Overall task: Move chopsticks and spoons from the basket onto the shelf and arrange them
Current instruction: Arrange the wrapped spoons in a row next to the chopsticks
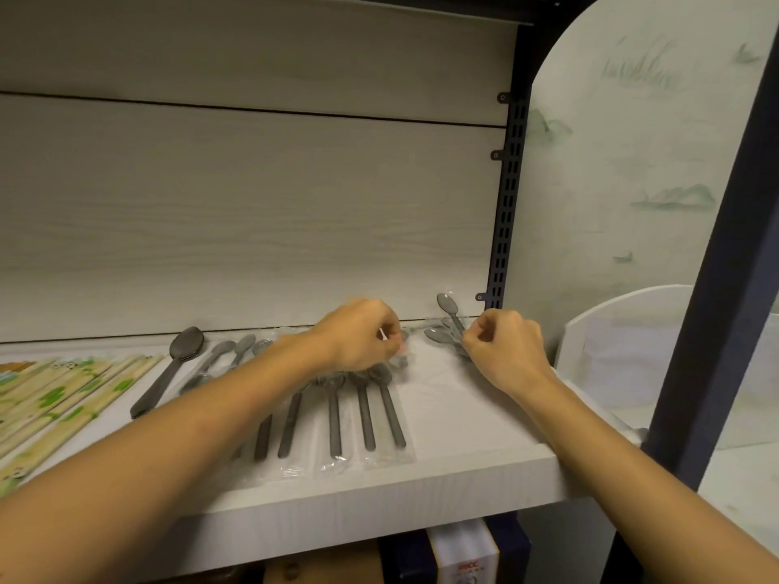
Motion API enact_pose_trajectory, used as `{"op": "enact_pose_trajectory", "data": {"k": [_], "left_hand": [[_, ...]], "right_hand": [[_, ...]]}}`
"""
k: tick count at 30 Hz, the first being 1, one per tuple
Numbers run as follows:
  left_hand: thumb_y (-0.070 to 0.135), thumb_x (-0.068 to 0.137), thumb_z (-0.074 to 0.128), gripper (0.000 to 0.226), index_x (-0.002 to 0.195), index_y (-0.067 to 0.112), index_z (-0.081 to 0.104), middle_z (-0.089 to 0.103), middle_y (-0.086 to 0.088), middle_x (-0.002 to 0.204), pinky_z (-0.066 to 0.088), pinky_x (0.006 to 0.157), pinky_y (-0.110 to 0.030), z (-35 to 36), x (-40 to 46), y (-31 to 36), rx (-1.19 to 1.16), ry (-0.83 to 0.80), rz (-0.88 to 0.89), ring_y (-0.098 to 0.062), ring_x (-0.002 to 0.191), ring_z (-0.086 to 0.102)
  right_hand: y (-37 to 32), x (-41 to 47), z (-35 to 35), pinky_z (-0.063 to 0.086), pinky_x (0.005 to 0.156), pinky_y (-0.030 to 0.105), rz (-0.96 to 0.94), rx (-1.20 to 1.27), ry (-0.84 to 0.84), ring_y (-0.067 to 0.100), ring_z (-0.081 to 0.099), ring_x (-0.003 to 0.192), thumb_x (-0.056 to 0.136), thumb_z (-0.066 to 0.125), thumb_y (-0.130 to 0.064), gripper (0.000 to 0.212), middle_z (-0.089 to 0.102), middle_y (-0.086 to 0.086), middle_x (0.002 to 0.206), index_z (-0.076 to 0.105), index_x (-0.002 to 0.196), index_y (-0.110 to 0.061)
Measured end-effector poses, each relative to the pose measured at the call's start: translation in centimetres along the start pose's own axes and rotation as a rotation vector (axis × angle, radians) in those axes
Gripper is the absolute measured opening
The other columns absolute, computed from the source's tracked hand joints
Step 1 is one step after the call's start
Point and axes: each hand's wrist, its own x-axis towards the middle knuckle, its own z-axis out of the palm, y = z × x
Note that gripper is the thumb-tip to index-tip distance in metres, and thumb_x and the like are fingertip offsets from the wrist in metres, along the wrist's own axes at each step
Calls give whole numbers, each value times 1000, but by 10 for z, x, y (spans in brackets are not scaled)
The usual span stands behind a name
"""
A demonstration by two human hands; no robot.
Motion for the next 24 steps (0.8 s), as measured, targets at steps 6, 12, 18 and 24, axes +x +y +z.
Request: {"op": "enact_pose_trajectory", "data": {"k": [6, 12, 18, 24], "left_hand": [[16, 89, 61, 12, 86, 13, 72, 71, 1, 89, 54, 80, -34, -8, 1, -14, -69, 20, -28, -17, 85, 65], [18, 88, 64, 12, 77, 18, 70, 68, 15, 78, 56, 71, -26, -2, 9, -10, -150, 44, 14, -4, 77, 66], [25, 85, 70, 12, 76, 17, 70, 70, 11, 71, 50, 62, -19, 10, 18, -14, -51, -76, -18, 2, 65, 63], [37, 87, 68, 18, 82, 20, 67, 66, 11, 65, 50, 60, -26, 11, 21, -16, -48, -151, -42, -5, 51, 57]], "right_hand": [[-1, 0, 0, 49, 65, 32, -30, -13, -19, 25, 58, 72, 86, 55, -18, 18, 65, 5, 71, 62, 70, -12], [0, -3, 1, 54, 69, 37, -109, -90, -158, 24, 58, 75, 86, 53, -17, 17, 64, 6, 70, 64, 74, -11], [2, -3, 2, 53, 72, 37, -87, -97, -156, 25, 58, 82, 85, 53, -17, 16, 63, 5, 74, 64, 75, -10], [2, -1, 2, 54, 67, 38, -98, -66, -119, 25, 60, 71, 84, 54, -17, 17, 64, 5, 69, 62, 70, -12]]}}
